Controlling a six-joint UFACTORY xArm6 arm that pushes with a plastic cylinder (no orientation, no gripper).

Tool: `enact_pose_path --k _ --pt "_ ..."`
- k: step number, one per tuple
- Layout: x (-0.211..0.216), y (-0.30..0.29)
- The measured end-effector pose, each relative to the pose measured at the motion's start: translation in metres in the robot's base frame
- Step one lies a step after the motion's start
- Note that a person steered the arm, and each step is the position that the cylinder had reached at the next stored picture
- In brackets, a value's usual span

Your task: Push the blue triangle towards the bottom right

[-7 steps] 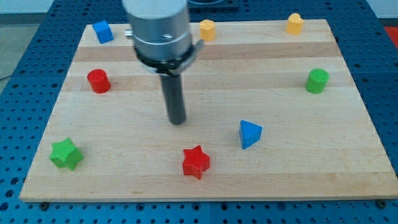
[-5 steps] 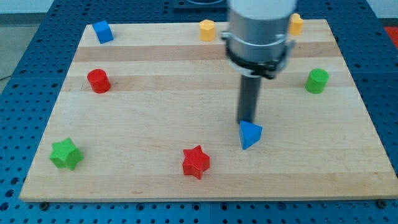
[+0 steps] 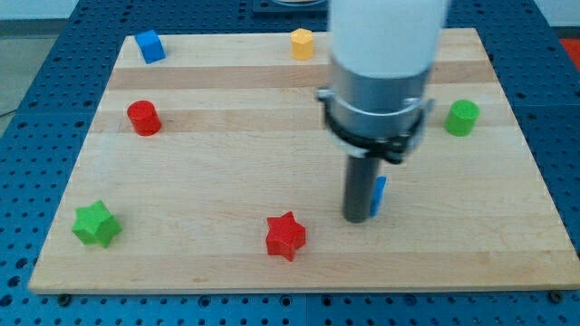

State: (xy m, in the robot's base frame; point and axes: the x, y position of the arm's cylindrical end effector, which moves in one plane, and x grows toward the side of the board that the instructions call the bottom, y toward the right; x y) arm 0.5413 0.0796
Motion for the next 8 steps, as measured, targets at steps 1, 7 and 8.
enact_pose_path --k 1,7,8 --pt "0.000 0.027" --pt "-0.019 0.038" --pt "-0.048 0.029"
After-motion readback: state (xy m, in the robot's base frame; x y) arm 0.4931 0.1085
